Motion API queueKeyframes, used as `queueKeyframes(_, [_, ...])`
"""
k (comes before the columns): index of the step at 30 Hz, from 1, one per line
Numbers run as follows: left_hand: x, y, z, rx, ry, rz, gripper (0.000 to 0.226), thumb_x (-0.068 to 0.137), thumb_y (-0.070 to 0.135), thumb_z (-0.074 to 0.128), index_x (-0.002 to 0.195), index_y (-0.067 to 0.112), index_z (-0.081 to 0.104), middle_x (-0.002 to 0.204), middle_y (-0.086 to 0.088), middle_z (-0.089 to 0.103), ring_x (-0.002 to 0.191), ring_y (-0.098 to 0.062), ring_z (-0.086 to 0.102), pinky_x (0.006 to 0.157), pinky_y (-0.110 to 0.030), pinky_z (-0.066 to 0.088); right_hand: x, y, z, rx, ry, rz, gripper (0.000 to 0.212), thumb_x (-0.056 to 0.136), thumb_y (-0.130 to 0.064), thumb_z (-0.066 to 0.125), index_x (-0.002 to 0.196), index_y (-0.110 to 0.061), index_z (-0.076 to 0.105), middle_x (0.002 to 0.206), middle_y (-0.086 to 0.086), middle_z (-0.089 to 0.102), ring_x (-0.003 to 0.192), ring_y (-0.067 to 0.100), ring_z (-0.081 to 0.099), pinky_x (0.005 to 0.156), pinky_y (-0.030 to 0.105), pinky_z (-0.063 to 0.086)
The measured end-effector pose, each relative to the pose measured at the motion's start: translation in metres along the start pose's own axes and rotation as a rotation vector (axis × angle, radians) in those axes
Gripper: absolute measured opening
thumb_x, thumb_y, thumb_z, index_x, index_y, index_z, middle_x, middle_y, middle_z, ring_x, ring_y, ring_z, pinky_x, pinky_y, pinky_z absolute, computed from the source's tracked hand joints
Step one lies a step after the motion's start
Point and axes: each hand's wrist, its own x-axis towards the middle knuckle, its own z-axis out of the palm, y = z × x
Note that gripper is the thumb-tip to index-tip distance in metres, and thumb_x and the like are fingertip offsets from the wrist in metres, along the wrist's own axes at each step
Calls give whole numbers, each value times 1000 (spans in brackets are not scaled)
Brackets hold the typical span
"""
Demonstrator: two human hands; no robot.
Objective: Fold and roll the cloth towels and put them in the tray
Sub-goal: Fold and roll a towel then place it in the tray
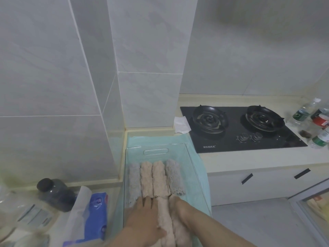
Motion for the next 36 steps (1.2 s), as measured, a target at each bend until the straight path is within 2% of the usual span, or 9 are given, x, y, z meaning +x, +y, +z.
queueKeyframes(3, [-4,-7,-19,-5,196,14,76,86,59,45,145,16,26,148,-6,33,136,-26,30,106,-39,34,-73,-51,-3,-233,51,-78,58,83,-51,32,125,-18,54,125,8,56,111,22,54,96,31,41])
queueKeyframes(5, [-7,-12,-37,-111,307,46,59,93,53,40,141,18,35,140,-2,44,127,-21,42,102,-34,37,-124,-84,-5,-323,71,-197,41,85,-49,34,110,-21,50,113,6,57,97,19,54,83,30,41])
queueKeyframes(9, [-22,-22,-76,-556,437,45,47,99,41,40,142,20,40,145,2,43,130,-15,42,105,-27,31,-156,-114,-29,-183,102,-433,28,97,-31,37,121,-21,49,119,1,51,108,17,52,91,31,38])
queueKeyframes(11, [-30,-27,-92,-676,548,23,43,99,38,42,138,20,46,143,2,46,130,-14,42,106,-28,30,-168,-129,-41,-87,131,-497,18,97,-25,40,109,-24,53,113,-3,50,98,14,53,93,32,40])
queueKeyframes(14, [-43,-34,-113,-784,694,-2,38,98,36,44,132,19,54,137,3,52,126,-14,46,106,-30,33,-189,-154,-54,30,91,-564,21,94,-22,46,109,-14,59,101,-5,54,92,18,56,89,36,47])
queueKeyframes(18, [-63,-29,-140,-833,846,12,36,99,32,44,132,19,54,132,5,54,118,-8,47,99,-23,32,-225,-180,-71,-1,55,-772,29,95,-25,51,124,-25,56,116,-11,58,110,10,57,102,35,45])
queueKeyframes(23, [-92,-8,-148,-919,964,23,37,100,30,43,136,23,49,128,16,46,119,0,40,98,-16,28,-250,-181,-95,-61,0,-1011,34,96,-19,53,130,-23,54,126,-14,56,111,-9,51,86,5,39])
queueKeyframes(31, [-140,68,-114,-1085,1170,-164,30,100,30,43,128,28,54,126,16,53,118,0,46,100,-21,30,-258,-159,-142,-212,-243,-1115,33,95,-20,55,128,-27,53,130,-12,55,124,3,48,97,19,34])
queueKeyframes(36, [-181,131,-81,-1130,1257,-291,30,98,31,46,127,29,53,123,16,53,111,1,51,75,-2,39,-274,-133,-170,-278,-383,-1145,32,95,-20,56,125,-27,55,127,-14,56,121,3,50,96,19,35])
